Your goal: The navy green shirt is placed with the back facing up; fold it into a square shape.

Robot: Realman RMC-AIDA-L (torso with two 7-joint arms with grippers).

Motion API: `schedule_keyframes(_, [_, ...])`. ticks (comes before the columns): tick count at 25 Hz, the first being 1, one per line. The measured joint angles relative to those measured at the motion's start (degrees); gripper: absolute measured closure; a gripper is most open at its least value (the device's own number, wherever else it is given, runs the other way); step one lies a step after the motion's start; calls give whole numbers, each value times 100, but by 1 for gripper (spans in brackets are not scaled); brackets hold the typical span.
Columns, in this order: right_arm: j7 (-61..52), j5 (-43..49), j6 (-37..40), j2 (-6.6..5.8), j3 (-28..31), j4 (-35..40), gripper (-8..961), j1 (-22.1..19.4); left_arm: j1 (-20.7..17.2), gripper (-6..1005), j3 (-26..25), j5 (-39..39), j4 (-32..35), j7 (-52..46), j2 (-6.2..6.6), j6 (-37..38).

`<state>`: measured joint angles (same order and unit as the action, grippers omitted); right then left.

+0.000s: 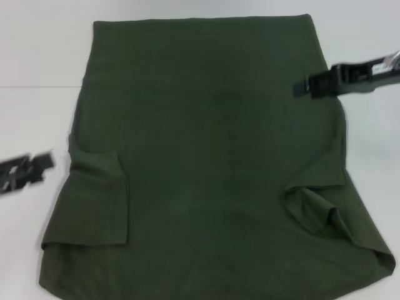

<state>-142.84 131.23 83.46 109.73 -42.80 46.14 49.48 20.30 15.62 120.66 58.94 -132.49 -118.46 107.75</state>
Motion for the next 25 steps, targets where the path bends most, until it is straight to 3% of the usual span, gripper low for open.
schedule_keyframes(4, [-4, -80, 1, -65, 48, 0, 363, 9, -47, 233, -631, 996, 165, -390, 73, 504])
schedule_keyframes(7, [-6, -71, -1, -66, 21, 1, 360, 43, -107, 233, -783, 1554, 181, -487, 77, 483])
schedule_keyframes(15, [24, -78, -30, -36, 6, 1, 352, 75, -149, 233, -706, 2257, 51, -768, -5, -108])
schedule_keyframes(25, [40, -85, -35, -22, 11, 0, 343, 28, -102, 233, -366, 2474, -449, -844, -89, -584])
